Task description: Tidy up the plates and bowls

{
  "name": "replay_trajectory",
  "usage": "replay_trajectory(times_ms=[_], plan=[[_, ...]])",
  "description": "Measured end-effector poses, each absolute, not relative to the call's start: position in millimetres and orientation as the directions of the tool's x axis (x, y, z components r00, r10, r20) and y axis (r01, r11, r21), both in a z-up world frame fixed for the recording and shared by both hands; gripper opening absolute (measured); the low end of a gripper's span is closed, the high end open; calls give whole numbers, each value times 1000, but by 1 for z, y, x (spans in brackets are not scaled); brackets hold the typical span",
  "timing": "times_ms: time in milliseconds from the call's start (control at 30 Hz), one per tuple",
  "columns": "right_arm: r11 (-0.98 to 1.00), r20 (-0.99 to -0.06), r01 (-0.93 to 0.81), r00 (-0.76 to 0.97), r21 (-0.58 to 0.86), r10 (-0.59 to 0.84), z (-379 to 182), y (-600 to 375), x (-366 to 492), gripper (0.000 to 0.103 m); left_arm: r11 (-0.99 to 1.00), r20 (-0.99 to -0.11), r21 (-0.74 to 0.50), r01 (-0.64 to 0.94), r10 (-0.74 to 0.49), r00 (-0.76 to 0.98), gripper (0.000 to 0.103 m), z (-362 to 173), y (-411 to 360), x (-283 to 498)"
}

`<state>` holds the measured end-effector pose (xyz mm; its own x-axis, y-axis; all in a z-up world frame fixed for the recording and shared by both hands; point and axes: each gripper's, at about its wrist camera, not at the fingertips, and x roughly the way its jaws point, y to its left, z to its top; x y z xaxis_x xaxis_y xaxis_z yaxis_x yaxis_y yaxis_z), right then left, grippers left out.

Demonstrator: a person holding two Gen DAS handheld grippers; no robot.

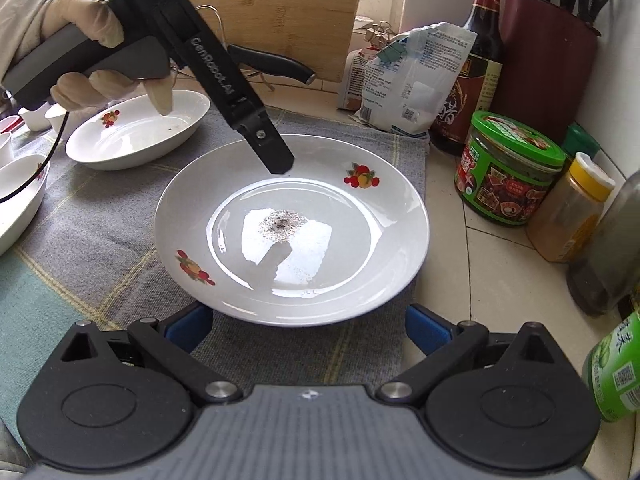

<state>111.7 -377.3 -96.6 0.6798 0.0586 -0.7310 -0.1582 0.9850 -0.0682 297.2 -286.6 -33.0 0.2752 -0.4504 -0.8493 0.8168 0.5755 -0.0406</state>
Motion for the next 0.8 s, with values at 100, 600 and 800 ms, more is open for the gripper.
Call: replay_trajectory(times_ms=[100, 600, 800], plan=[[995, -733, -91, 679, -39, 33, -93, -376, 102, 103, 581, -809, -34, 813, -494, 319, 94, -16, -275, 278], [998, -673, 41, 737, -46, -61, -57, -367, 92, 103, 751, -608, 54, 658, -498, 618, 102, 23, -221, 184], [1000, -676, -27, 737, -6, 16, -60, -355, 96, 103, 812, -616, 34, 582, -442, 653, 102, 14, -202, 160]])
